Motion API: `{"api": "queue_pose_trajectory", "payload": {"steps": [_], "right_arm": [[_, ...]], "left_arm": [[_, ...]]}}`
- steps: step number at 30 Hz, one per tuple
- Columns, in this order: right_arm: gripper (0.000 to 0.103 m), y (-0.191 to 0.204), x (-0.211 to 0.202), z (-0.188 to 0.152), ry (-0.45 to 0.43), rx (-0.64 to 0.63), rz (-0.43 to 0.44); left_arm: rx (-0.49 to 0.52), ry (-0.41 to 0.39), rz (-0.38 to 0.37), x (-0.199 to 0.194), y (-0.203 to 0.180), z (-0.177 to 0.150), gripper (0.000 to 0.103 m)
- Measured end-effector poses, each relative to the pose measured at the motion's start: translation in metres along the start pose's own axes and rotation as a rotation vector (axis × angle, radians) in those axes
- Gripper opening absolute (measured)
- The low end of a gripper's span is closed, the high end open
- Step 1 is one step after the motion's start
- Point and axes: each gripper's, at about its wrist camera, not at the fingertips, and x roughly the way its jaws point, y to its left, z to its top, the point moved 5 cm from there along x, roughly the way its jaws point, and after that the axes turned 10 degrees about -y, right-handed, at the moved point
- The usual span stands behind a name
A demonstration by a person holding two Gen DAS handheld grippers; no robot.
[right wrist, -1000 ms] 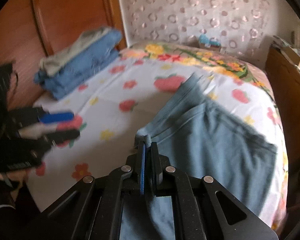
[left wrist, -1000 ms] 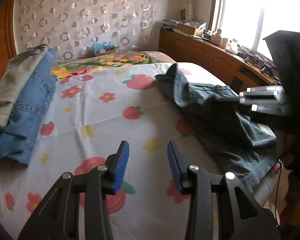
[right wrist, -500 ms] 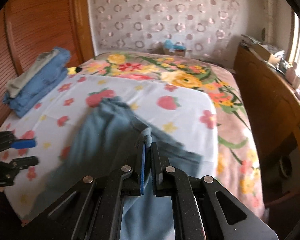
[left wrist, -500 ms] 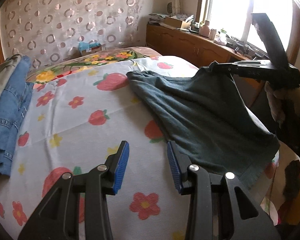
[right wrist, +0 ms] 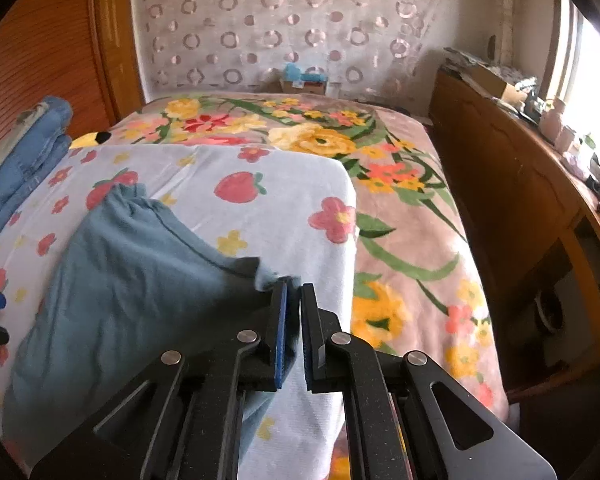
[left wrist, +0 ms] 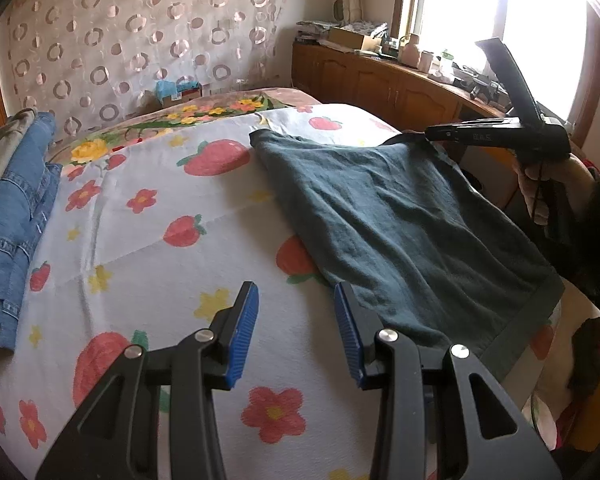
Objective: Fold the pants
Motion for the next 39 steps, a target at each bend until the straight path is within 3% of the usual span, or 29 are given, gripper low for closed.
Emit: {"api": "queue_pose_trajectory", "payload": {"steps": [1, 2, 11, 20, 39], "right_arm": [[0.026, -0.001, -0.001, 0.000, 0.000, 0.005, -0.008], [0.031, -0.001, -0.005, 0.000, -0.006, 0.018, 0.001], [0.032, 0.015, -0.057, -0.021, -0.037, 0.050, 0.056], [0.041, 0.042, -0.114, -0.051, -0.070, 0.063, 0.072], [0.041, 0.063, -0.164, -0.120, -0.057, 0.109, 0.079]], "left_arm": [[0.000, 0.000, -0.001, 0.000, -0.001, 0.000, 0.038], [-0.001, 0.000, -0.001, -0.001, -0.002, 0.000, 0.038], [0.006, -0.011, -0.006, -0.008, -0.010, -0.003, 0.038], [0.020, -0.032, -0.006, -0.032, -0.024, -0.015, 0.038], [0.032, -0.037, -0.047, -0.059, -0.058, -0.031, 0.038]]}}
